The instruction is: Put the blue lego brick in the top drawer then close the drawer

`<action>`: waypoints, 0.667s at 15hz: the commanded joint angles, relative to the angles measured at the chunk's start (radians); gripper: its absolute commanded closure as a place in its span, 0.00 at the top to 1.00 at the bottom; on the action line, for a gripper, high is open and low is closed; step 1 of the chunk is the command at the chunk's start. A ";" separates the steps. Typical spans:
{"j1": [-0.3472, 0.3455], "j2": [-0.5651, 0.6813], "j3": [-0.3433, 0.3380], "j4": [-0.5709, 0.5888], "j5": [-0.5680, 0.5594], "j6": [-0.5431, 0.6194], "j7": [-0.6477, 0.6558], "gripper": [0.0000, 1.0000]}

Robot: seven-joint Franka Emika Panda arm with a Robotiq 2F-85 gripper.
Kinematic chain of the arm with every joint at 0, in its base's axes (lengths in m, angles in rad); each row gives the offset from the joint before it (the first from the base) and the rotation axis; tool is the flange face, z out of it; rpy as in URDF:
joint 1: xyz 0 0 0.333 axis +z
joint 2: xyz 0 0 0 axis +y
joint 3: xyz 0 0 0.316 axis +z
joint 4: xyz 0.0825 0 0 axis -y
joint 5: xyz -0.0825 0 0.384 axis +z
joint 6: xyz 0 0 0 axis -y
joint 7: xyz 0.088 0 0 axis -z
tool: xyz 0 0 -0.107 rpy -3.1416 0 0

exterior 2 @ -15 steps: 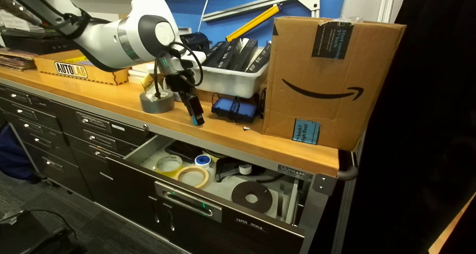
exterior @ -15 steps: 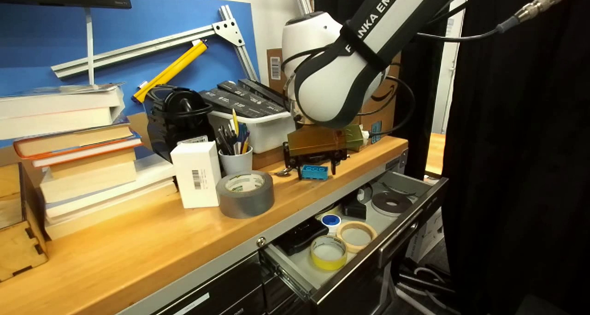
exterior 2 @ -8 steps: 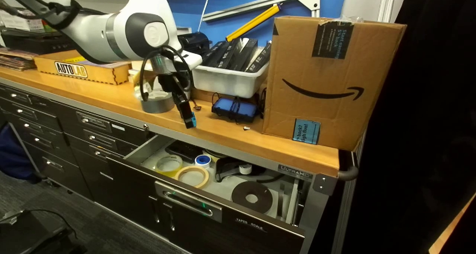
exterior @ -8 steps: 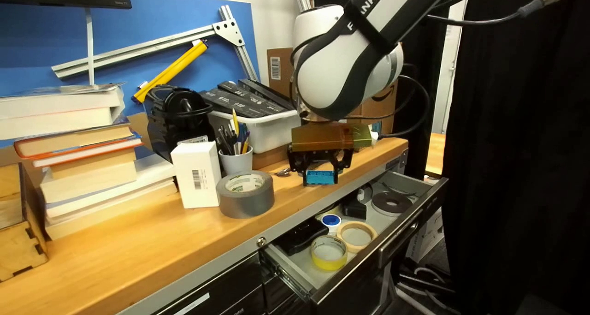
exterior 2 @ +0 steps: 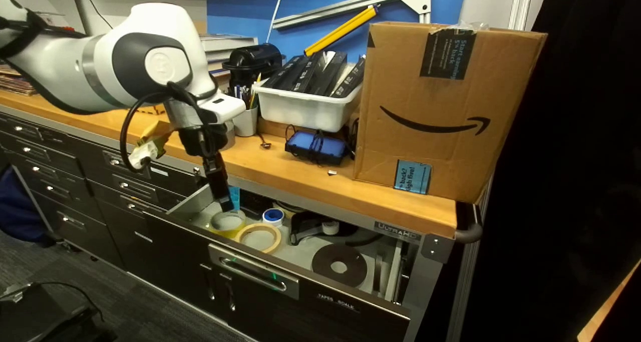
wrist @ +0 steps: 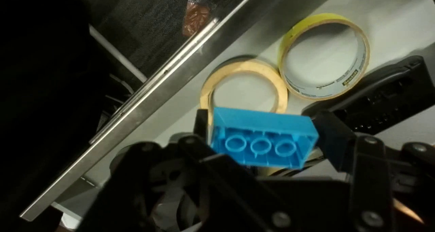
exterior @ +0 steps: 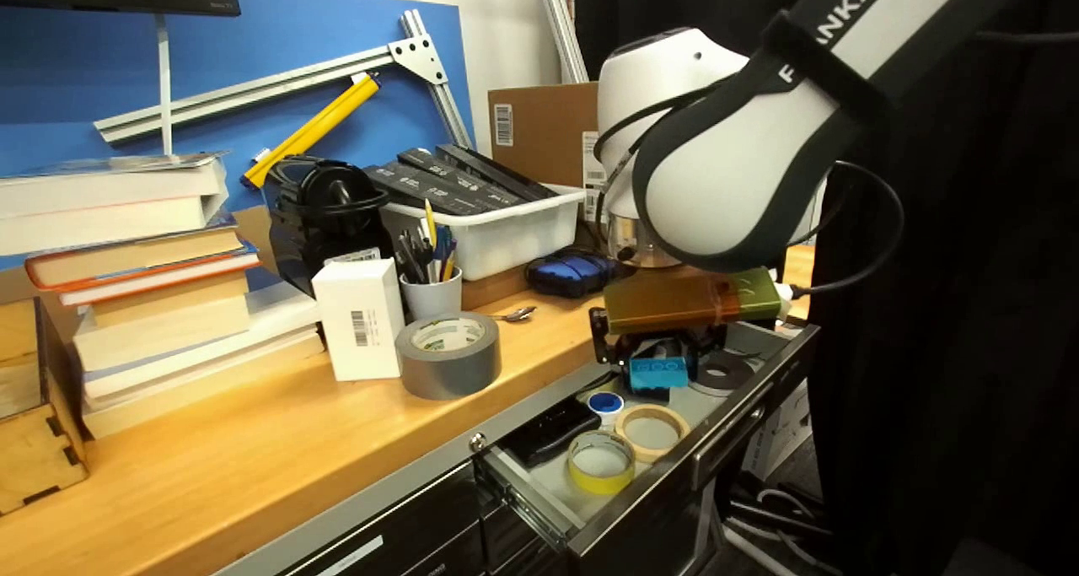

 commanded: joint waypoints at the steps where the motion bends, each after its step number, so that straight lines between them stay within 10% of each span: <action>1: -0.017 -0.080 -0.001 -0.080 0.008 0.042 -0.011 1.00; 10: -0.006 -0.016 -0.025 -0.122 0.200 -0.225 -0.452 1.00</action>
